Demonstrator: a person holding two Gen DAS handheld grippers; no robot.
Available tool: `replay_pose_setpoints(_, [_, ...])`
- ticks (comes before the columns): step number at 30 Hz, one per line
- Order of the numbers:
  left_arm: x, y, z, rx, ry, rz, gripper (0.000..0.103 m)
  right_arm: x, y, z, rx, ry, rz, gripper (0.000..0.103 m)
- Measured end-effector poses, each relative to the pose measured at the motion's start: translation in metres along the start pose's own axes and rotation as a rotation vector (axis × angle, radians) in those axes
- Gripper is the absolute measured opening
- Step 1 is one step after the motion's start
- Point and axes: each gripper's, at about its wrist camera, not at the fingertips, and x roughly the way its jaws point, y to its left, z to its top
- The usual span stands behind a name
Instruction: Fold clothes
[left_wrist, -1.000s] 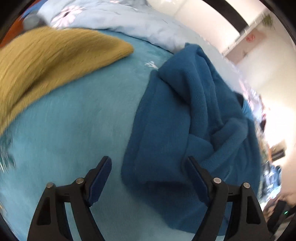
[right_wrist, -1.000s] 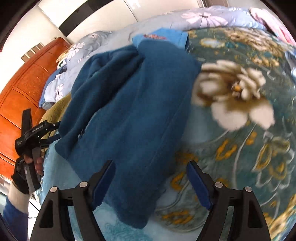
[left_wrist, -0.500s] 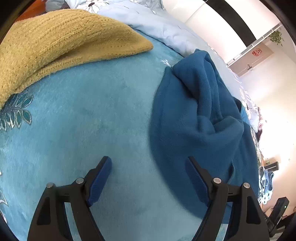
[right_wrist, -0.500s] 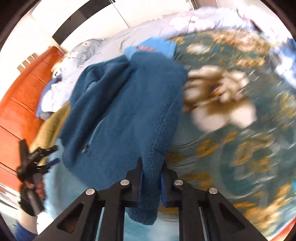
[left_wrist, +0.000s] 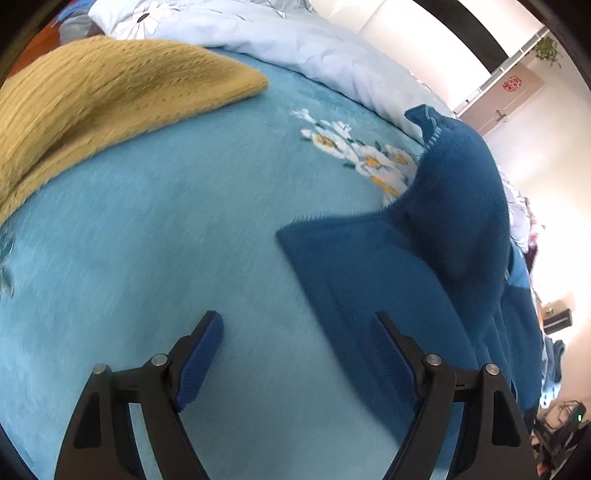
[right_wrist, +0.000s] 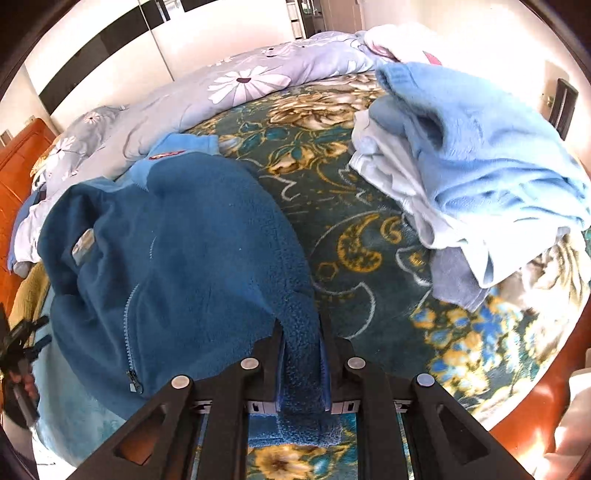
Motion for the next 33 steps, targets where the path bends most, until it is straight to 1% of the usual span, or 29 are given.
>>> replay_pose_setpoints(2, [0.009,-0.003,0.009,0.000,-0.003,0.022,0.083,0.000,0.005,-0.002,-0.024,-0.004,-0.013,0.016])
replay_pose_setpoints(5, [0.018,-0.010,0.017,0.002,-0.019,0.074,0.082,-0.001,0.003,-0.004,-0.009,-0.014,0.001,0.017])
replay_pose_setpoints(7, [0.021,-0.015,0.019,0.008,-0.033,0.088,0.081,-0.002,0.003,-0.005,-0.003,-0.019,0.009,0.020])
replay_pose_setpoints(8, [0.022,-0.017,0.020,0.011,-0.038,0.095,0.081,-0.003,0.003,-0.006,-0.003,-0.019,0.011,0.020])
replay_pose_setpoints(9, [0.023,-0.020,0.020,0.011,-0.043,0.098,0.077,-0.003,0.003,-0.006,-0.003,-0.020,0.012,0.020])
replay_pose_setpoints(10, [0.023,-0.023,0.018,0.005,-0.050,0.092,0.067,-0.004,0.003,-0.006,-0.004,-0.021,0.014,0.020])
replay_pose_setpoints(11, [0.024,-0.025,0.016,-0.001,-0.055,0.086,0.052,-0.004,0.003,-0.006,-0.004,-0.022,0.016,0.020])
replay_pose_setpoints(13, [0.025,-0.028,0.012,-0.015,-0.057,0.090,0.037,-0.005,0.003,-0.006,-0.001,-0.024,0.019,0.020])
replay_pose_setpoints(14, [0.025,-0.029,0.011,-0.024,-0.060,0.094,0.022,-0.005,0.003,-0.006,0.002,-0.024,0.019,0.020])
replay_pose_setpoints(15, [0.024,-0.029,0.009,-0.041,-0.067,0.080,0.015,-0.005,0.003,-0.006,0.005,-0.023,0.021,0.020])
replay_pose_setpoints(16, [0.020,-0.026,0.008,-0.074,-0.076,0.056,0.012,-0.005,0.003,-0.006,0.008,-0.023,0.024,0.020])
replay_pose_setpoints(20, [-0.017,-0.011,0.001,-0.162,-0.176,0.026,0.009,-0.011,0.008,-0.008,0.003,-0.023,0.038,0.020])
replay_pose_setpoints(22, [-0.044,0.001,-0.003,-0.178,-0.239,0.027,0.009,-0.014,0.012,-0.009,-0.002,-0.023,0.044,0.020])
replay_pose_setpoints(25, [-0.093,0.029,-0.013,-0.210,-0.334,0.035,0.008,-0.017,0.020,-0.013,-0.014,-0.019,0.067,0.020])
replay_pose_setpoints(27, [-0.123,0.052,-0.024,-0.223,-0.382,0.060,0.008,-0.016,0.028,-0.019,-0.024,-0.004,0.095,0.020])
replay_pose_setpoints(28, [-0.139,0.064,-0.032,-0.231,-0.405,0.082,0.004,-0.015,0.032,-0.022,-0.031,0.006,0.105,0.020])
replay_pose_setpoints(29, [-0.151,0.074,-0.038,-0.234,-0.429,0.115,0.001,-0.013,0.037,-0.026,-0.039,0.015,0.115,0.020])
replay_pose_setpoints(31, [-0.175,0.094,-0.051,-0.233,-0.481,0.188,0.001,-0.010,0.049,-0.036,-0.059,0.030,0.122,0.021])
replay_pose_setpoints(33, [-0.191,0.117,-0.059,-0.235,-0.482,0.202,0.000,-0.008,0.061,-0.044,-0.083,0.040,0.124,0.021])
